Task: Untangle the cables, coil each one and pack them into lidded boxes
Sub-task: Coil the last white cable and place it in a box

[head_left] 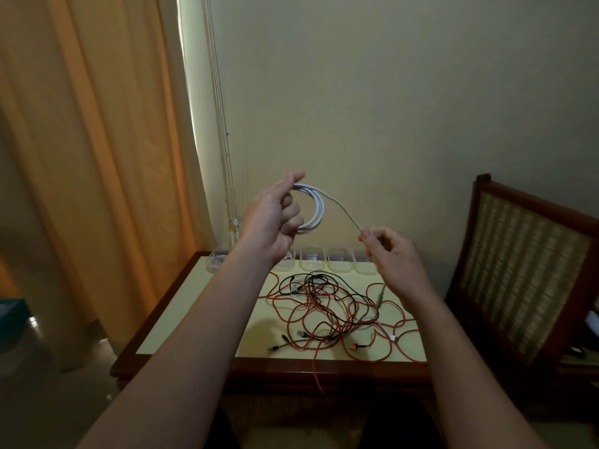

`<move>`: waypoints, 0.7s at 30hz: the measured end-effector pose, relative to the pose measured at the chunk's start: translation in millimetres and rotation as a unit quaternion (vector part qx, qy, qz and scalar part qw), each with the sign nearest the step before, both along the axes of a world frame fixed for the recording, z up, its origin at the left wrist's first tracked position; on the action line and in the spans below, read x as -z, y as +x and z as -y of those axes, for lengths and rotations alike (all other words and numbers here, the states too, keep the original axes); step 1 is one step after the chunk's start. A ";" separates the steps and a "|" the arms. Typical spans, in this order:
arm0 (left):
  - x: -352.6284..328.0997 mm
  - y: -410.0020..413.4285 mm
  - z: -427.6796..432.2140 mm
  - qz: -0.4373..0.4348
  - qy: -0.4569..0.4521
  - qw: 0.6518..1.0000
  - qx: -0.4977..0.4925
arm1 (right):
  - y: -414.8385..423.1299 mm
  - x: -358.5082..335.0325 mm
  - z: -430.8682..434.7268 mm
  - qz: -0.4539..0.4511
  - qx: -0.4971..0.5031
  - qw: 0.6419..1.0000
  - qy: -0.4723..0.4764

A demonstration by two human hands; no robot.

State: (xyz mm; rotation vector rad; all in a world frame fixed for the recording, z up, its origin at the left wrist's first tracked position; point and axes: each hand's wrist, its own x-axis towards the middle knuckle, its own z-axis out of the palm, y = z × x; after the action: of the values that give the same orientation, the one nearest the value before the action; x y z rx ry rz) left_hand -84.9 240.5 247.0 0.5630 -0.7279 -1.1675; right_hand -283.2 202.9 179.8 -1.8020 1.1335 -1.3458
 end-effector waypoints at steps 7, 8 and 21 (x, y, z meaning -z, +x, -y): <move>-1.2 5.6 -1.6 -0.043 0.017 0.999 0.006 | -8.5 28.3 8.8 -0.091 0.017 0.995 0.027; -0.9 5.0 -1.9 -0.047 0.020 0.999 0.009 | -8.7 29.8 8.6 -0.110 0.017 0.994 0.018; 15.3 -16.9 -2.5 -0.036 0.102 0.990 0.093 | 24.5 10.9 -5.3 0.369 -0.051 0.910 0.183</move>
State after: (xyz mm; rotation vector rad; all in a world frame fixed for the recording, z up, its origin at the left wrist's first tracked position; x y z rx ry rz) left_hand -101.9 242.9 231.7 0.6297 -0.6124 -1.4405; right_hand -258.7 208.3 168.8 -0.9260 0.7815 -1.4450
